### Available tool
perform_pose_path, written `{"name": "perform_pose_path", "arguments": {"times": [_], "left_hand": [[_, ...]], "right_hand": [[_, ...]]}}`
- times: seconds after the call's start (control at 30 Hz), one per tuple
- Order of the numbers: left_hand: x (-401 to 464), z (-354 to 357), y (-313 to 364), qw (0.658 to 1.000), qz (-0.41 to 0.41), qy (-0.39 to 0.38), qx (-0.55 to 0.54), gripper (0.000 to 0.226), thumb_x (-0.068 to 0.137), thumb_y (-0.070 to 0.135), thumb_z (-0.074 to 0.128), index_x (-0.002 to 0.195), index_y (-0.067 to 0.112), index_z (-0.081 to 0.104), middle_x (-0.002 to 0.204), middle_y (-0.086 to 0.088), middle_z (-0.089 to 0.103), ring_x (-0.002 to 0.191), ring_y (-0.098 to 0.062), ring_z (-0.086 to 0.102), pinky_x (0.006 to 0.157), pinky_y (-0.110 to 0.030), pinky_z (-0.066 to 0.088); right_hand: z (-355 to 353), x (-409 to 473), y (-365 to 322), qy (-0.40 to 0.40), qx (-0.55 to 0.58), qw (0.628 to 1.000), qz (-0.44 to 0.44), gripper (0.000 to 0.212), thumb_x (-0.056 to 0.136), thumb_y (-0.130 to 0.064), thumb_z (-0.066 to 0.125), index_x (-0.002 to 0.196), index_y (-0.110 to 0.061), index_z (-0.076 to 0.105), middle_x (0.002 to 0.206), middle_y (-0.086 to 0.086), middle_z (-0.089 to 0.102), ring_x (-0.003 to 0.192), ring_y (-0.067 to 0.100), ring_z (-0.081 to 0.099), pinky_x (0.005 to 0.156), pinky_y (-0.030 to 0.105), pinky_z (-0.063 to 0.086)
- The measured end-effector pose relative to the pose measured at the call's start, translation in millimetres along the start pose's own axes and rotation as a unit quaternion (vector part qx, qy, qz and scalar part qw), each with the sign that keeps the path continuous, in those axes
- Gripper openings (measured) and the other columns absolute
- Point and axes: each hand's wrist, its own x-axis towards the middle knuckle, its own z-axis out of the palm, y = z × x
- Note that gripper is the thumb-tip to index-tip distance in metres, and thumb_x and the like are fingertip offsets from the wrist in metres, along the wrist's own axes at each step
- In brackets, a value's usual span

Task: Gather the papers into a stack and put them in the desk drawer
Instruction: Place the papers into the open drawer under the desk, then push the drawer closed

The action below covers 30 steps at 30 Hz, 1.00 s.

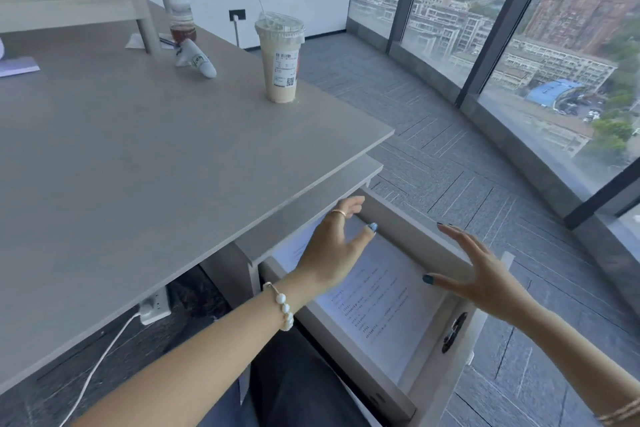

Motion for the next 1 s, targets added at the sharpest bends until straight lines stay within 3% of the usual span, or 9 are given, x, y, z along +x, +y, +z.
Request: {"name": "perform_pose_path", "arguments": {"times": [0.1,0.2,0.33,0.43,0.5,0.57,0.73,0.87,1.0], "left_hand": [[2.4,-24.7,13.0,0.981,0.119,-0.005,0.151,0.048,0.090,0.028,0.053,0.136,0.021,0.041,0.136,0.004,0.048,0.126,-0.004,0.038,0.098,-0.003,0.025],[11.9,-49.3,16.7,0.944,0.176,0.009,0.280,0.057,0.085,0.040,0.045,0.136,0.016,0.043,0.139,-0.003,0.049,0.134,-0.016,0.037,0.109,-0.021,0.025],[21.2,-75.5,17.4,0.922,0.163,0.024,0.352,0.064,0.082,0.043,0.042,0.139,0.013,0.041,0.147,-0.005,0.041,0.141,-0.018,0.029,0.117,-0.032,0.020],[23.5,-89.9,12.8,0.912,0.132,0.030,0.386,0.076,0.079,0.056,0.033,0.140,0.013,0.038,0.150,-0.004,0.038,0.143,-0.017,0.025,0.119,-0.036,0.013],[23.8,-97.0,7.1,0.884,0.125,0.039,0.448,0.084,0.074,0.064,0.021,0.141,0.015,0.036,0.152,-0.003,0.035,0.144,-0.017,0.020,0.119,-0.040,0.004],[23.9,-102.5,3.6,0.871,0.113,0.044,0.476,0.078,0.079,0.060,0.023,0.143,0.016,0.033,0.154,-0.002,0.031,0.146,-0.017,0.016,0.118,-0.042,-0.001],[24.8,-111.9,-3.0,0.904,0.091,0.014,0.417,0.063,0.092,0.046,0.041,0.145,0.015,0.027,0.156,-0.002,0.026,0.146,-0.014,0.012,0.119,-0.033,0.003],[26.6,-113.7,-4.8,0.930,0.067,0.005,0.361,0.060,0.093,0.044,0.042,0.144,0.015,0.029,0.155,0.000,0.027,0.145,-0.011,0.015,0.120,-0.034,0.011],[26.2,-114.4,-3.8,0.941,0.055,0.002,0.334,0.057,0.093,0.044,0.041,0.143,0.016,0.034,0.155,0.002,0.028,0.145,-0.009,0.017,0.120,-0.031,0.011]], "right_hand": [[0.0,-39.0,15.2,0.008,-0.016,1.000,0.023,0.110,0.041,-0.090,0.051,0.137,-0.050,0.014,0.152,-0.011,0.019,0.140,0.014,0.017,0.112,0.048,0.020],[8.2,-62.5,29.5,-0.002,-0.019,0.998,0.061,0.127,0.033,-0.093,0.050,0.141,-0.043,0.004,0.157,-0.005,0.012,0.144,0.020,0.013,0.114,0.047,0.018],[19.0,-72.7,35.5,-0.001,-0.004,0.995,0.100,0.150,0.025,-0.093,0.051,0.147,-0.024,-0.002,0.159,0.000,-0.001,0.146,0.018,0.001,0.117,0.041,0.010],[21.8,-72.6,36.5,0.006,0.002,0.992,0.125,0.152,0.026,-0.090,0.053,0.147,-0.015,-0.001,0.159,0.003,-0.002,0.146,0.018,-0.002,0.118,0.039,0.007],[23.0,-72.2,36.4,0.000,-0.002,0.991,0.137,0.152,0.027,-0.088,0.053,0.147,-0.011,0.001,0.159,0.005,0.003,0.146,0.020,0.002,0.118,0.038,0.008],[23.4,-72.1,36.2,-0.007,-0.005,0.990,0.140,0.151,0.028,-0.087,0.053,0.147,-0.010,0.002,0.159,0.006,0.007,0.146,0.021,0.007,0.118,0.037,0.011],[24.6,-74.3,34.6,-0.034,0.029,0.990,0.132,0.162,0.018,-0.088,0.058,0.147,-0.012,-0.004,0.158,0.000,0.002,0.146,0.019,0.007,0.117,0.034,0.010],[24.1,-72.0,35.5,-0.055,0.079,0.988,0.119,0.166,0.016,-0.079,0.071,0.147,-0.015,-0.009,0.144,-0.017,-0.001,0.145,0.024,0.013,0.118,0.040,0.016],[27.8,-61.3,29.3,-0.058,0.070,0.989,0.116,0.164,0.018,-0.076,0.073,0.147,-0.018,-0.009,0.153,-0.010,-0.001,0.145,0.023,0.013,0.118,0.042,0.016]]}}
